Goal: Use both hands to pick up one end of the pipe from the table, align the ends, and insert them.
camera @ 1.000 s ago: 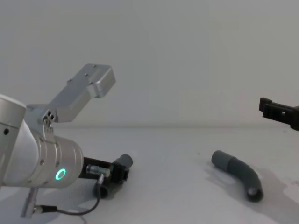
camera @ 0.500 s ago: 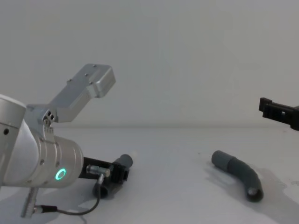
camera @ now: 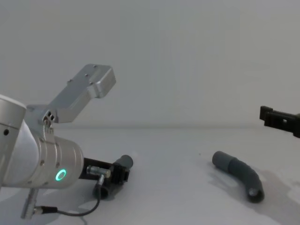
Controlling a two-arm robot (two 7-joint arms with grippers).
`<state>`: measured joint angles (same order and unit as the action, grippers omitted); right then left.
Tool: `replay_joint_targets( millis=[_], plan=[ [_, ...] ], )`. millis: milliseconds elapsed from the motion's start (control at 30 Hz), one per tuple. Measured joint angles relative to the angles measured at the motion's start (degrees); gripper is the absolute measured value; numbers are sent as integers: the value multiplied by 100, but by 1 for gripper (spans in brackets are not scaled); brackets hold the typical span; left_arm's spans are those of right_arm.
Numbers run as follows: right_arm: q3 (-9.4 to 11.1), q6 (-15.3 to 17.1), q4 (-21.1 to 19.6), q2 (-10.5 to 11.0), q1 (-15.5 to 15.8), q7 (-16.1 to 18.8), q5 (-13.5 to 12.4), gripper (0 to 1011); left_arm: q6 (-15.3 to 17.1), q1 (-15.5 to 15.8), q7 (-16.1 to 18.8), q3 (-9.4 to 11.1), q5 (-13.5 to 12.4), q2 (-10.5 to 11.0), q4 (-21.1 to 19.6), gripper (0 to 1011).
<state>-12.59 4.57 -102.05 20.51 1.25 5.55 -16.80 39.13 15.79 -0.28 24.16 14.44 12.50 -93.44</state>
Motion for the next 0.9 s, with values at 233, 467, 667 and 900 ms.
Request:
replay_joint_targets(
  millis=[233, 467, 667, 900],
  plan=[
    [46, 366, -104, 153, 50, 123, -29, 1001, 0, 0, 0, 0, 0, 0, 0, 331],
    [133, 695, -216, 308, 104, 218, -55, 1001, 0, 0, 0, 0, 0, 0, 0, 331],
    [206, 987, -313, 418, 128, 315, -96, 1001, 0, 0, 0, 0, 0, 0, 0, 331],
    [235, 1269, -434, 541, 106, 471, -136, 1001, 0, 0, 0, 0, 0, 0, 0, 331]
  ],
)
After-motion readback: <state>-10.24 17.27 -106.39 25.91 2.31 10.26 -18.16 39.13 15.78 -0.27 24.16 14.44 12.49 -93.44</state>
